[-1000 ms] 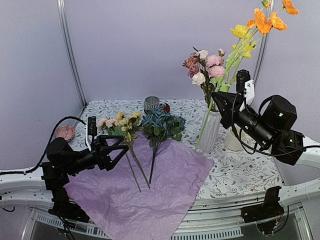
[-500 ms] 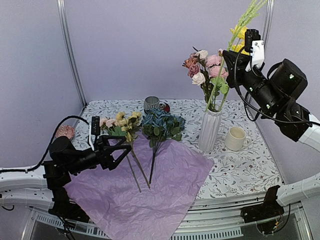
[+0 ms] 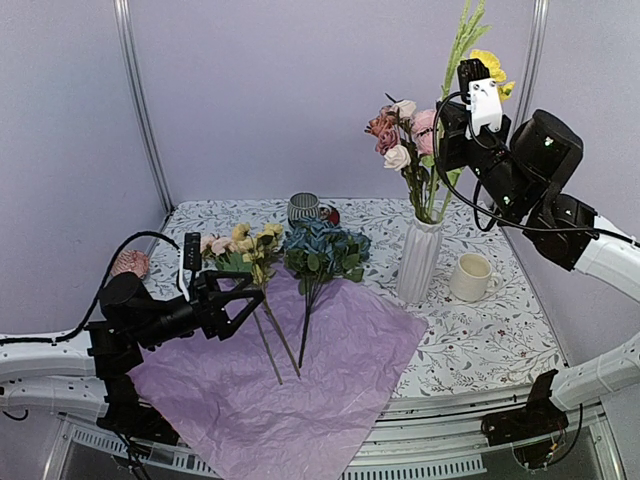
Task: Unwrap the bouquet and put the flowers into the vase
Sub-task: Place the fake flower in the vase.
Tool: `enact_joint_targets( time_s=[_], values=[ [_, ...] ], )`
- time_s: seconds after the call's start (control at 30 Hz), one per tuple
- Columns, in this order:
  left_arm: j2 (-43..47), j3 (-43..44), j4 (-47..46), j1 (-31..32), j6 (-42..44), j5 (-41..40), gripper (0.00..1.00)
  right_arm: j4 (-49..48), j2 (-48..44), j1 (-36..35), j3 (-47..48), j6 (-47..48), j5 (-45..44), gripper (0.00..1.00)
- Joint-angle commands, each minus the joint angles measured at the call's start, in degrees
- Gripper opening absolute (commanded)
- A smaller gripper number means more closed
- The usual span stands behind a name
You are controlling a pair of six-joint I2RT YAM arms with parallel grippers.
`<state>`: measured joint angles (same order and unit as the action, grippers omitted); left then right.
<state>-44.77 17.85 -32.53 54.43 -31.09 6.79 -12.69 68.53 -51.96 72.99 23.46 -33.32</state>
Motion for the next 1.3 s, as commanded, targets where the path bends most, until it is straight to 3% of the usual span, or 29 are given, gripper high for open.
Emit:
enact_joint_targets(
  time_s=[0.0, 0.17, 0.6, 0.8, 0.83, 0.9, 1.27],
  values=[
    [-0.61, -0.09, -2.2, 0.41, -0.01, 0.03, 0.95, -2.69, 0.36, 2.49, -1.45, -0.33, 0.44, 0.03],
    [-0.49, -0.13, -2.06, 0.41, -0.1, 0.03, 0.95, -2.31, 0.73, 3.79, -4.12, -3.61, 1.24, 0.03],
    [-0.44, -0.26, -1.17, 0.41, -0.57, -0.64, 0.95, -2.04, 5.5, 9.31, -18.95, -23.65, 5.99, 0.04],
    [0.65, -0.09, 0.35, 0.41, -0.56, -1.03, 0.95, -0.2, 6.11, 11.42, -20.46, -30.0, 6.74, 0.18],
    [0.84, -0.17, 0.48, 0.41, -0.55, -1.21, 0.95, 0.34, 5.94, 11.44, -20.21, -30.26, 6.88, 0.32],
    [1.04, -0.22, 0.58, 0.41, -0.6, -1.42, 0.95, 0.85, 5.15, 11.44, -20.27, -30.4, 7.69, 0.44],
    [-0.56, 1.36, 2.49, 0.41, -0.51, -1.94, 0.96, 10.69, 0.13, 11.42, -18.29, -31.64, 15.01, 0.58]
  ],
)
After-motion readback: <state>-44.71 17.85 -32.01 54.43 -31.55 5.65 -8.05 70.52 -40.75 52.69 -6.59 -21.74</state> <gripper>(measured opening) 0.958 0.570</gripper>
